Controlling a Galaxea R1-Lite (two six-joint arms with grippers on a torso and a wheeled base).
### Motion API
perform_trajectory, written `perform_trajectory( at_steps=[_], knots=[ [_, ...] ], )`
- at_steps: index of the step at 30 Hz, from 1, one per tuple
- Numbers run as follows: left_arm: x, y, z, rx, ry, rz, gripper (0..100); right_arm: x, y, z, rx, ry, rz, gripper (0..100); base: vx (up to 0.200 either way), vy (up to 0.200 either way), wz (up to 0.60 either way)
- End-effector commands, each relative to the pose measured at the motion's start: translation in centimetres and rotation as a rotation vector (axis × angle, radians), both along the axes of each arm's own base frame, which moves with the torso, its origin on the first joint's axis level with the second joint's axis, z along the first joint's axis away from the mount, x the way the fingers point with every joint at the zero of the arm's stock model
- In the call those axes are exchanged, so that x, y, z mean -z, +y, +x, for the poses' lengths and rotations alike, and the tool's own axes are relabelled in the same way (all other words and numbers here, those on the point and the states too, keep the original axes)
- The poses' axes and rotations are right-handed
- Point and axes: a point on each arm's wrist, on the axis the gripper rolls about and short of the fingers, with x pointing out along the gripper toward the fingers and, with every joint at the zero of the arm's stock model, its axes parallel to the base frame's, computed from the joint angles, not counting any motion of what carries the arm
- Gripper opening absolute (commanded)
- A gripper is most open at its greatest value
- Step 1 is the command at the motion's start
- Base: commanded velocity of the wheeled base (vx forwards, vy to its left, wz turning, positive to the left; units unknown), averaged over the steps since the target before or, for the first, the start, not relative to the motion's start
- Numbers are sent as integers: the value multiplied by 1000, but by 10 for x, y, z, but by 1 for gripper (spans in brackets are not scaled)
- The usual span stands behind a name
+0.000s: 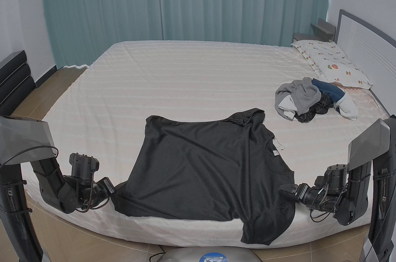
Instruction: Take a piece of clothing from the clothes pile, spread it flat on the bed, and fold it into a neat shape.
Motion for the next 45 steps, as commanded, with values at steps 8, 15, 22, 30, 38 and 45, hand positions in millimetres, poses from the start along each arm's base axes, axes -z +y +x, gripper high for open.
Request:
perform_trajectory(
  at_steps=[8, 15, 22, 30, 38, 45],
  knots=[
    [-5, 16, 3, -37, -22, 16, 0, 4, -1, 4, 27, -10, -23, 100, 0, 0, 0],
    [0, 22, 9, -52, -9, 22, 0, 9, 4, 14, 15, -35, -28, 0, 0, 0, 0],
    [4, 27, 11, -71, 25, 25, 0, 7, 0, 31, 51, -93, -16, 0, 0, 0, 0],
    [14, 22, 7, -51, 73, 27, 0, 2, -9, 52, 151, -160, -3, 0, 0, 0, 0],
    [15, 16, 6, -32, 79, 24, 0, 3, -13, 56, 179, -161, 20, 100, 0, 0, 0],
    [10, 20, 9, -17, 55, -44, 0, -11, -30, 27, 149, -106, 45, 100, 0, 0, 0]
  ],
)
